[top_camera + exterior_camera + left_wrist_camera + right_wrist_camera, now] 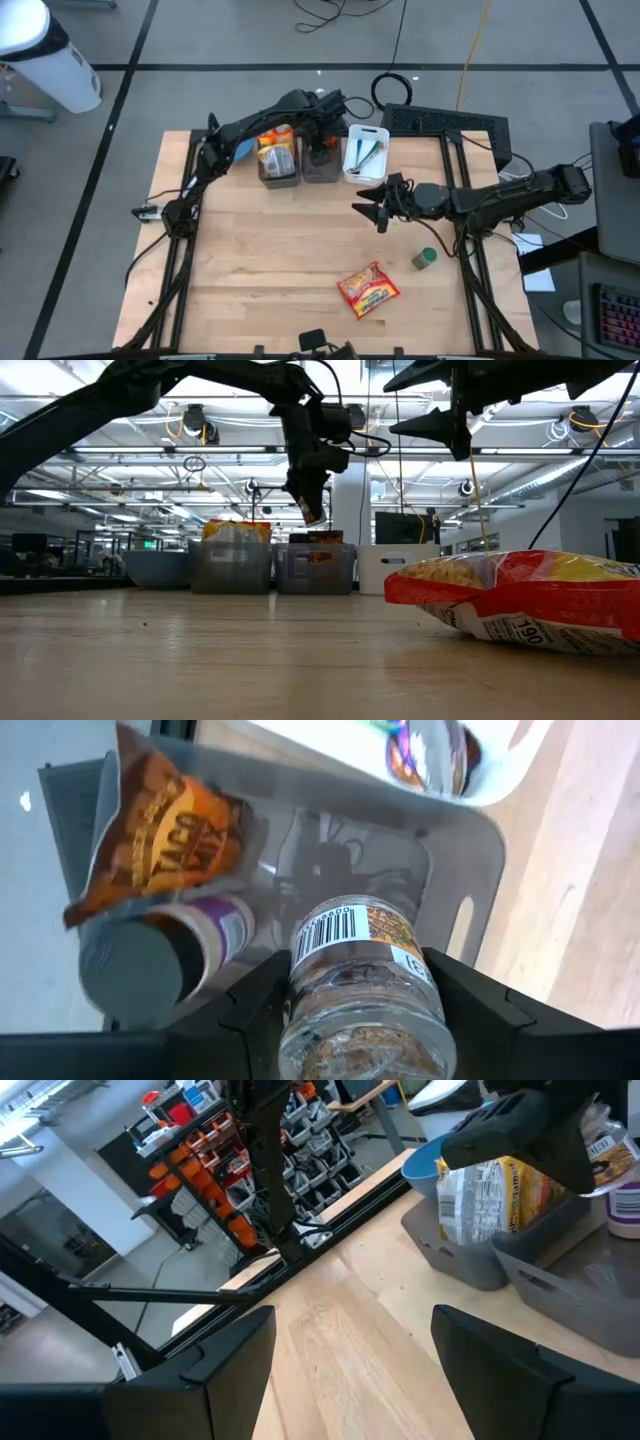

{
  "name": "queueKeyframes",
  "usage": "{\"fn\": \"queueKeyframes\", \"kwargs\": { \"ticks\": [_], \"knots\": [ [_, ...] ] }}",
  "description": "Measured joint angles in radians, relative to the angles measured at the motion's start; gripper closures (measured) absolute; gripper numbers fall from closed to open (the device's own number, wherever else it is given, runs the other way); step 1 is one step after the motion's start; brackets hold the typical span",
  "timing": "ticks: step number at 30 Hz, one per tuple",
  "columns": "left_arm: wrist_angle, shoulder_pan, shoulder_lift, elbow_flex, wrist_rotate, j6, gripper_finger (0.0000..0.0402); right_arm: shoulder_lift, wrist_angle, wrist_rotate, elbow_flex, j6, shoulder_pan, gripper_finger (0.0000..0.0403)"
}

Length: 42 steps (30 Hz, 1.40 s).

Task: Pick & Place Food Item
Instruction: Put the brown seasoning bottle into the right black bin

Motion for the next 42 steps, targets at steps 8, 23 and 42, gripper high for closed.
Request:
{"fn": "queueKeyframes", "kwargs": {
  "ticks": [8,23,42],
  "knots": [
    [0.056,-0.005,0.022,0.000,-0.006,-0.022,0.0202,0.000,-0.001,0.000,0.000,0.000,-0.003,0.0140],
    [0.057,-0.050,0.065,-0.006,-0.047,0.023,0.0202,0.000,-0.008,0.001,0.000,0.004,-0.003,0.0140],
    [0.064,-0.083,0.142,-0.008,-0.041,-0.001,0.0202,0.000,-0.020,0.001,0.000,0.009,-0.003,0.0140]
  ]
}}
